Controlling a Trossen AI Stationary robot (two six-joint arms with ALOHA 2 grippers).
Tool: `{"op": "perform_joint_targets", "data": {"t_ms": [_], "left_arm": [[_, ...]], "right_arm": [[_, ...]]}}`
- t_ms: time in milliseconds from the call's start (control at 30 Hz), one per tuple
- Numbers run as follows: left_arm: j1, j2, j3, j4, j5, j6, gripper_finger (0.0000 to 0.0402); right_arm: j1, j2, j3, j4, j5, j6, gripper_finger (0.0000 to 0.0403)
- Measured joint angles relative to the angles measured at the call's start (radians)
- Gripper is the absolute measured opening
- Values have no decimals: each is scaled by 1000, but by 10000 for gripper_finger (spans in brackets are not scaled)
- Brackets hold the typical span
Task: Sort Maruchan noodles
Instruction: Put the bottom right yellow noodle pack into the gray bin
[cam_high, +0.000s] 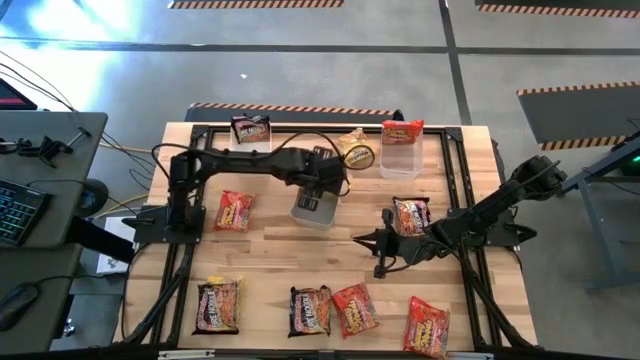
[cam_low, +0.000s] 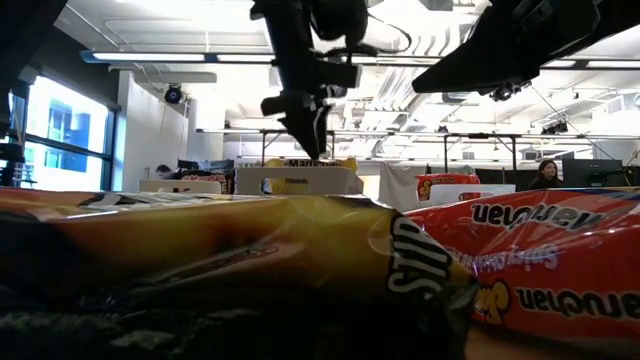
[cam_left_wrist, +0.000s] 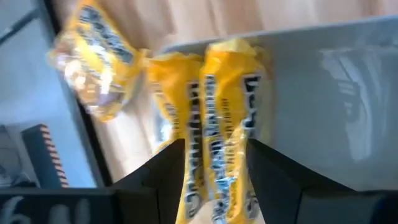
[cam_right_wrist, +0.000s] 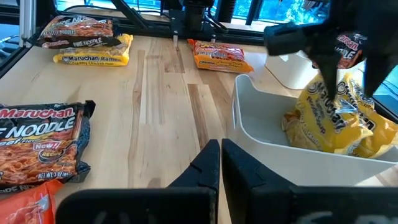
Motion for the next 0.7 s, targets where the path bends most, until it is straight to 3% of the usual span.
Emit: {"op": "perform_joint_targets", "data": {"t_ms": [267, 400, 500, 700], "left_arm": [[10, -101, 0, -7, -20, -43, 154], [22, -184, -38, -52, 118, -133, 142], [34, -254, -143, -43, 224, -197, 120], [37, -354, -441, 149, 254, -245, 64]], "right_arm": [[0, 0, 0, -9, 0, 0, 0], [0, 0, 0, -22, 0, 11, 0], [0, 0, 0, -30, 0, 10, 0], [0, 0, 0, -37, 0, 6, 0]]}}
